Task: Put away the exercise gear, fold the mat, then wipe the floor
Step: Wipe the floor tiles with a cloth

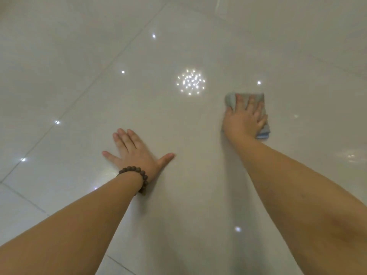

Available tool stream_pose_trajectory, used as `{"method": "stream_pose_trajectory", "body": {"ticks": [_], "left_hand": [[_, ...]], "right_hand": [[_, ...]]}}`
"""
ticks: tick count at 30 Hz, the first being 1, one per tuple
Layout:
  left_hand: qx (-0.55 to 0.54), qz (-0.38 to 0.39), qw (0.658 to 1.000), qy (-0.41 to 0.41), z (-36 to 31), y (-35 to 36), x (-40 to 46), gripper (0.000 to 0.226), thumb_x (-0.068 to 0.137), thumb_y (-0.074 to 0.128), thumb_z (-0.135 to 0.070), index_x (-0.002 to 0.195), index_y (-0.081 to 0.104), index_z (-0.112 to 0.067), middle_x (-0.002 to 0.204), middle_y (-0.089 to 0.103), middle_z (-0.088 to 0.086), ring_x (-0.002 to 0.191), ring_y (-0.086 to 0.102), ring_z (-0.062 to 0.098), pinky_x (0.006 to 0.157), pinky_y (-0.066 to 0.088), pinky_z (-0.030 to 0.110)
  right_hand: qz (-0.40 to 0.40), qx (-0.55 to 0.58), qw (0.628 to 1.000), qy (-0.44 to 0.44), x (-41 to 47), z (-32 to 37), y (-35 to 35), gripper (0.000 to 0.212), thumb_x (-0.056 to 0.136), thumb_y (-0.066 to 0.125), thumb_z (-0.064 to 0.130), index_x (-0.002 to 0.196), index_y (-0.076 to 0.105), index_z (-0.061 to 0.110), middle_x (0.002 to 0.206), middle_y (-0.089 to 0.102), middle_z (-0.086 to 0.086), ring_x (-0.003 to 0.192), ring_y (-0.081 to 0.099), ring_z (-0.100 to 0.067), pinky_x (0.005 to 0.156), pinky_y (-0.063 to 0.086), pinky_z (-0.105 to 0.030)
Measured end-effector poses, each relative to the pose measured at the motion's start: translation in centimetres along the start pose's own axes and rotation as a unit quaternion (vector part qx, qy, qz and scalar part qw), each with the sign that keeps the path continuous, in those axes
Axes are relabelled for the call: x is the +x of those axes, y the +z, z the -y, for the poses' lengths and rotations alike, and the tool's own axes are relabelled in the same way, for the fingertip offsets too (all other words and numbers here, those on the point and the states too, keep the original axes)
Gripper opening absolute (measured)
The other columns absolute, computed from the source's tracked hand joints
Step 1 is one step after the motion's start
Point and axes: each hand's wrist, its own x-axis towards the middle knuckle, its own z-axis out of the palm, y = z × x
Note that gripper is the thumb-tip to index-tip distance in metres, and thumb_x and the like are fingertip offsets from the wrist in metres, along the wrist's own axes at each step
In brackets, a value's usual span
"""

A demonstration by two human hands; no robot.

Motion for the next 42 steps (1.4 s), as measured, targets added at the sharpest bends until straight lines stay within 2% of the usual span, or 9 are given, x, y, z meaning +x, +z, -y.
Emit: {"method": "stream_pose_trajectory", "body": {"ticks": [5,12,19,22,25,31,37,39,42], "left_hand": [[-0.038,0.021,0.999,0.023,0.4,-0.4,0.0,0.129,0.065,0.023,-0.093,0.146,-0.022,-0.003,0.156,-0.027,0.014,0.143,-0.025,0.030,0.111,-0.003,0.065],[-0.083,-0.048,0.995,-0.022,7.6,-3.3,2.9,0.140,0.051,0.029,-0.093,0.148,-0.021,-0.005,0.156,-0.026,0.013,0.145,-0.021,0.028,0.117,-0.001,0.057],[-0.043,0.063,0.997,-0.030,7.9,-5.3,7.4,0.161,0.036,0.051,-0.098,0.145,-0.026,-0.008,0.155,-0.031,0.010,0.144,-0.025,0.028,0.111,0.000,0.068],[-0.031,0.098,0.994,-0.032,8.1,-5.6,7.7,0.165,0.035,0.055,-0.097,0.143,-0.031,-0.005,0.153,-0.034,0.012,0.142,-0.027,0.031,0.110,0.001,0.069],[-0.028,0.115,0.992,-0.035,8.0,-5.9,8.0,0.165,0.036,0.055,-0.096,0.140,-0.035,-0.004,0.150,-0.037,0.015,0.141,-0.030,0.033,0.109,-0.001,0.069],[-0.044,0.151,0.987,-0.032,8.1,-6.0,8.4,0.166,0.037,0.055,-0.096,0.135,-0.042,-0.004,0.146,-0.044,0.017,0.136,-0.037,0.036,0.107,-0.005,0.071],[-0.045,0.164,0.985,-0.031,8.0,-6.0,8.6,0.165,0.039,0.054,-0.096,0.133,-0.043,-0.003,0.143,-0.047,0.018,0.134,-0.041,0.037,0.105,-0.008,0.071],[-0.047,0.167,0.984,-0.029,8.1,-6.1,8.6,0.163,0.040,0.054,-0.095,0.134,-0.043,-0.003,0.143,-0.047,0.018,0.133,-0.041,0.038,0.105,-0.008,0.071],[-0.032,0.182,0.983,-0.022,8.0,-6.1,8.6,0.157,0.043,0.050,-0.097,0.135,-0.041,-0.007,0.141,-0.048,0.020,0.131,-0.043,0.040,0.105,-0.009,0.072]], "right_hand": [[0.071,-0.061,0.871,-0.482,-5.7,0.9,1.3,0.052,0.091,0.031,0.051,0.141,0.040,0.038,0.153,0.032,-0.001,0.143,0.024,-0.026,0.115,0.016,-0.050],[0.010,0.008,1.000,-0.012,0.6,-0.3,-0.1,0.054,0.096,0.033,0.048,0.148,0.025,0.035,0.159,0.014,-0.002,0.146,0.005,-0.025,0.117,0.004,-0.049],[0.077,-0.075,0.768,-0.632,-3.7,3.3,2.2,0.053,0.091,0.034,0.054,0.142,0.037,0.040,0.155,0.028,0.001,0.143,0.024,-0.026,0.114,0.012,-0.042],[0.020,-0.037,0.964,-0.262,5.2,4.1,0.8,0.058,0.090,0.024,0.055,0.146,0.027,0.040,0.158,0.019,0.000,0.146,0.013,-0.024,0.116,0.005,-0.042],[-0.007,0.016,1.000,0.020,4.4,11.1,2.0,0.054,0.095,0.033,0.045,0.147,0.028,0.034,0.159,0.013,-0.003,0.147,0.004,-0.026,0.116,0.003,-0.051],[0.084,-0.074,0.761,-0.639,0.1,16.4,4.6,0.052,0.092,0.034,0.050,0.142,0.037,0.038,0.155,0.028,0.000,0.143,0.023,-0.026,0.115,0.017,-0.049],[0.001,0.017,1.000,0.002,6.7,21.0,4.1,0.056,0.095,0.032,0.043,0.149,0.024,0.032,0.159,0.014,-0.004,0.146,0.008,-0.028,0.116,0.006,-0.052],[0.043,0.014,0.980,-0.196,1.5,25.0,5.6,0.057,0.094,0.032,0.042,0.149,0.025,0.028,0.158,0.017,-0.007,0.145,0.013,-0.031,0.116,0.006,-0.050],[0.134,-0.014,0.762,-0.634,-5.0,24.7,6.9,0.054,0.094,0.035,0.048,0.145,0.033,0.033,0.154,0.031,-0.003,0.143,0.022,-0.026,0.115,0.008,-0.044]]}}
